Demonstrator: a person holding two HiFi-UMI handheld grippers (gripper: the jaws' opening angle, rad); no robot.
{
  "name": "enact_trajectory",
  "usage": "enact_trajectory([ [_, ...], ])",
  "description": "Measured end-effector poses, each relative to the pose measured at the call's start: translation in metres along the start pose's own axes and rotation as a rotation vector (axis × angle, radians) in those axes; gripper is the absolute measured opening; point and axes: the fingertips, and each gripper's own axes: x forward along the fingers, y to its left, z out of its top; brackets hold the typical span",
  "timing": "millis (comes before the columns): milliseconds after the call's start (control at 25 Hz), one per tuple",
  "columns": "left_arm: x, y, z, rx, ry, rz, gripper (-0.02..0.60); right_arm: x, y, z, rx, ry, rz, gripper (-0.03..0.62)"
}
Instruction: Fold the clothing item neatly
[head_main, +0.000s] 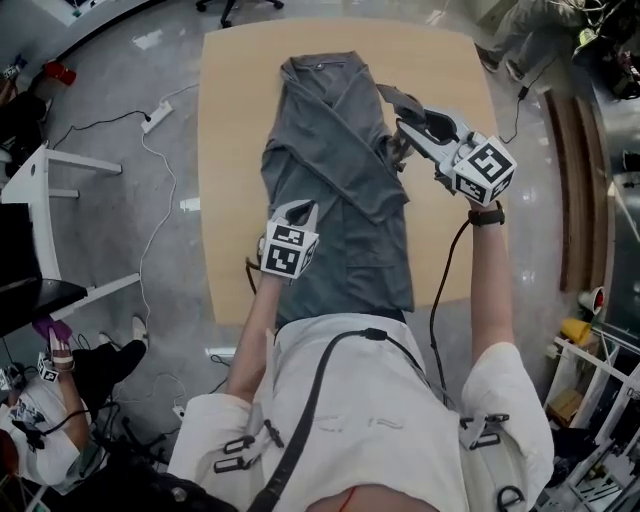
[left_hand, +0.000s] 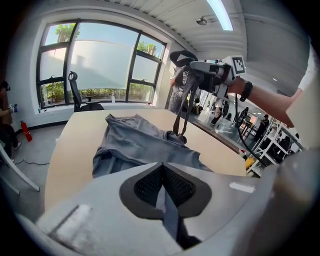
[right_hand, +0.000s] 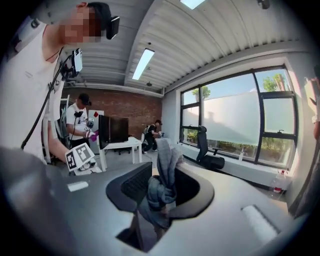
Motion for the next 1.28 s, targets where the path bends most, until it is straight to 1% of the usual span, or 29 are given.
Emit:
enact_trajectory([
  [120,-0.005,0.007,-0.007,-0.028,-0.005,0.017,0.002,0.029,0.039,-0.013,-0.087,0.097,0.075,0.119],
  [200,-0.009,0.011,-0.012,-0.047,-0.006,0.030,0.002,0.054,0.068,-0.029,-0.108,0.156,0.133,0.121],
  [240,-0.011,0.013,-0.014,-0.056,-0.006,0.037,0.002,0.068,0.082,-0.041,-0.099,0.185,0.158,0.122],
  [320,-0.014,0.017,-0.019,-0.072,-0.004,0.050,0.002,0.097,0.106,-0.069,-0.037,0.233,0.194,0.124],
  [400,-0.016,0.019,-0.026,-0.086,0.003,0.062,0.002,0.122,0.123,-0.105,0.073,0.273,0.199,0.126],
  [480,-0.018,0.021,-0.032,-0.093,0.012,0.071,0.002,0.143,0.133,-0.144,0.175,0.327,0.162,0.126],
  [560,-0.020,0.024,-0.038,-0.100,0.021,0.079,0.002,0.159,0.138,-0.187,0.245,0.401,0.106,0.131],
  [600,-0.020,0.025,-0.041,-0.104,0.027,0.082,0.002,0.165,0.139,-0.207,0.273,0.442,0.081,0.182],
  [680,-0.021,0.025,-0.047,-0.111,0.038,0.086,0.002,0.169,0.138,-0.236,0.316,0.499,0.042,0.373],
  [720,-0.021,0.025,-0.049,-0.113,0.040,0.088,0.002,0.167,0.135,-0.240,0.330,0.495,0.021,0.397],
  [840,-0.026,0.026,-0.054,-0.113,0.038,0.094,0.002,0.145,0.121,-0.222,0.367,0.393,-0.060,0.396],
  [880,-0.028,0.027,-0.056,-0.114,0.036,0.096,0.002,0.133,0.116,-0.213,0.389,0.354,-0.089,0.385],
  [1000,-0.034,0.028,-0.062,-0.116,0.027,0.099,0.002,0.092,0.111,-0.193,0.463,0.257,-0.158,0.309],
  [1040,-0.036,0.028,-0.064,-0.114,0.025,0.100,0.002,0.079,0.114,-0.190,0.483,0.236,-0.172,0.294],
  [1160,-0.043,0.023,-0.069,-0.095,0.021,0.092,0.002,0.043,0.134,-0.187,0.516,0.208,-0.195,0.218],
  [1240,-0.050,0.015,-0.075,-0.076,0.022,0.079,0.002,0.022,0.154,-0.190,0.523,0.204,-0.209,0.178],
  [1280,-0.054,0.010,-0.080,-0.066,0.023,0.071,0.002,0.013,0.166,-0.191,0.521,0.205,-0.220,0.147],
])
